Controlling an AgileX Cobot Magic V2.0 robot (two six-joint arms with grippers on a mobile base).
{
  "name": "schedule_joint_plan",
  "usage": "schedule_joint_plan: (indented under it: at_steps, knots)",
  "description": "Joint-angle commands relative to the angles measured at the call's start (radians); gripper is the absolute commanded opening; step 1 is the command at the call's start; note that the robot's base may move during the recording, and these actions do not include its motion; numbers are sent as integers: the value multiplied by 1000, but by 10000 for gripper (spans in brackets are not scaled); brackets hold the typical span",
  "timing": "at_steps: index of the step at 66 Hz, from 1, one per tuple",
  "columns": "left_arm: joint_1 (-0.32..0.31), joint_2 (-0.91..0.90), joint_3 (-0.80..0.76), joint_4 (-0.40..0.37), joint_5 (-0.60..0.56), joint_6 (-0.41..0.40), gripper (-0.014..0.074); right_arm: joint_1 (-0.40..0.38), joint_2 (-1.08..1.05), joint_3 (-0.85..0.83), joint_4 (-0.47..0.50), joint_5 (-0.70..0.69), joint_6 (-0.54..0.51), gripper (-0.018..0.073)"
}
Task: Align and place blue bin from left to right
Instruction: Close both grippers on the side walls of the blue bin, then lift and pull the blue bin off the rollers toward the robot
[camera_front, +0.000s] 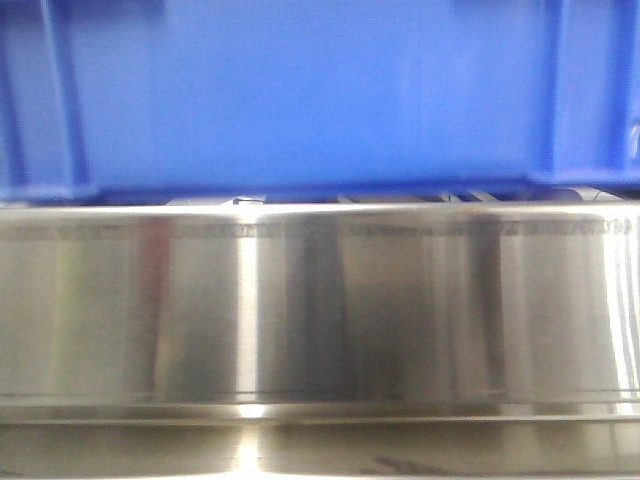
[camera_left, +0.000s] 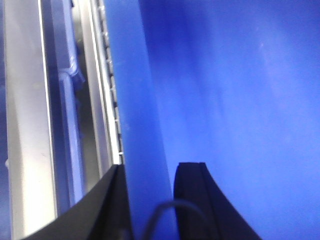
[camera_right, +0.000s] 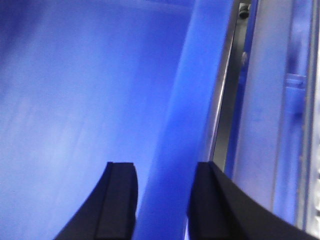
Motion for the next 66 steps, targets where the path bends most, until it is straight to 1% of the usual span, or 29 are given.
schedule_joint_plan:
  at_steps: [1, 17, 30, 43, 66]
  knots:
    - [-4, -73, -15, -23, -45, 6, -111, -4, -60, -10, -27, -47, 14, -69]
    - [-10, -131, -111, -23, -45, 6, -111, -4, -159, -10, -27, -84, 14, -69]
    - [-32, -155, -201, -23, -32, 6, -111, -4, -219, -10, -27, -134, 14, -69]
    - [-38, -153, -208, -23, -2, 6, -111, -4, -229, -10, -27, -159, 14, -69]
    - [-38, -153, -208, -17, -2, 6, -111, -4, -229, -10, -27, -166, 14, -69]
